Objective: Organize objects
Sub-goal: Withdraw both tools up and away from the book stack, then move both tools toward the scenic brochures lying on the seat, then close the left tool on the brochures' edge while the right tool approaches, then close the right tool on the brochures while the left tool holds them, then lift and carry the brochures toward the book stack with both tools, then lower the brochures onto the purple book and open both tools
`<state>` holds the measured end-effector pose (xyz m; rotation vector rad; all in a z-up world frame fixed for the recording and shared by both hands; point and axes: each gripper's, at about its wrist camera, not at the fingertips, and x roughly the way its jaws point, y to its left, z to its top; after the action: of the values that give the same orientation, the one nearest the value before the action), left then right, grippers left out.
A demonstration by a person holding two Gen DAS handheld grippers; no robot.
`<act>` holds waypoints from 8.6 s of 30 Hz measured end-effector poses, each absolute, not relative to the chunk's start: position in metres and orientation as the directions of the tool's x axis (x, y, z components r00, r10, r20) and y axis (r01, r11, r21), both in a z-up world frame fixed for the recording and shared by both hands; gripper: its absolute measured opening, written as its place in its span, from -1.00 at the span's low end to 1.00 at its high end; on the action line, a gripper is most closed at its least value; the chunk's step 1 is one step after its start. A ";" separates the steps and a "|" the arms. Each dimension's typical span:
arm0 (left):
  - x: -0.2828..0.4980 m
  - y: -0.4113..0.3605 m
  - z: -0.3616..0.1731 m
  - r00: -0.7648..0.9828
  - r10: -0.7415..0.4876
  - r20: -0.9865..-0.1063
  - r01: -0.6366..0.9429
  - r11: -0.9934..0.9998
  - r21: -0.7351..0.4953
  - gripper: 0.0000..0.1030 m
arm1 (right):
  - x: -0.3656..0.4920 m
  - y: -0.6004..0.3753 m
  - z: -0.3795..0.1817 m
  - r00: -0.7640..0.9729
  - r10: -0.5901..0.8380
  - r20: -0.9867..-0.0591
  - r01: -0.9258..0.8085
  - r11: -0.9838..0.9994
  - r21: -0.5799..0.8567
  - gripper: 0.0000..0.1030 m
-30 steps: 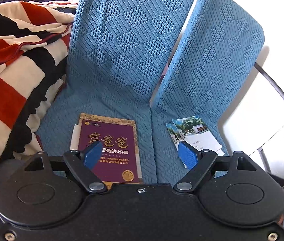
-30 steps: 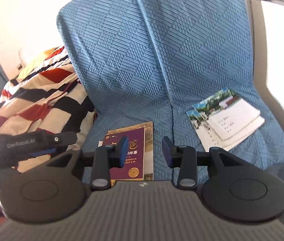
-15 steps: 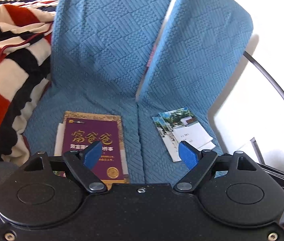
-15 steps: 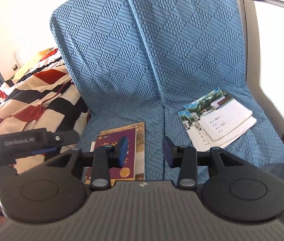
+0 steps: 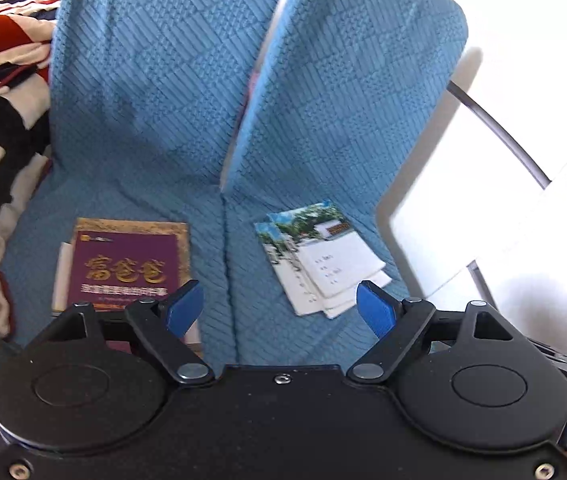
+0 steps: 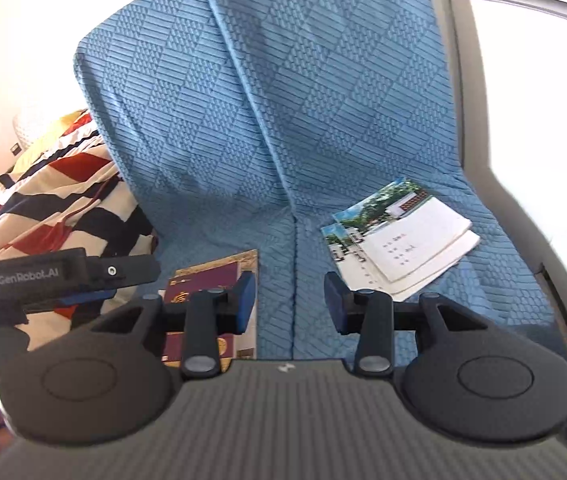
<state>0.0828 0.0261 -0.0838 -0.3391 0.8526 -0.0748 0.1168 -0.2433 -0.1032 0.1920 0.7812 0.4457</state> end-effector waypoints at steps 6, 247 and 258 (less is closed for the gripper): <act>0.092 0.003 -0.091 0.654 -0.225 -0.722 -0.053 0.939 -0.340 0.61 | 0.121 -0.263 -0.106 0.645 0.416 -0.641 -0.281 0.909 0.307 -0.16; 0.050 0.225 -0.222 0.441 -0.170 -0.881 -0.451 0.807 -0.381 -0.73 | 0.121 -0.106 -0.262 0.328 0.586 -0.742 -0.222 0.811 0.542 0.27; 0.061 0.210 -0.233 0.416 -0.129 -0.900 -0.398 0.864 -0.308 -0.72 | 0.127 -0.108 -0.264 0.399 0.527 -0.750 -0.294 0.848 0.440 0.25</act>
<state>0.0606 0.2103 -0.2329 -0.5286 1.1430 0.1791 0.1271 -0.1077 -0.2644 0.2531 1.0377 0.5268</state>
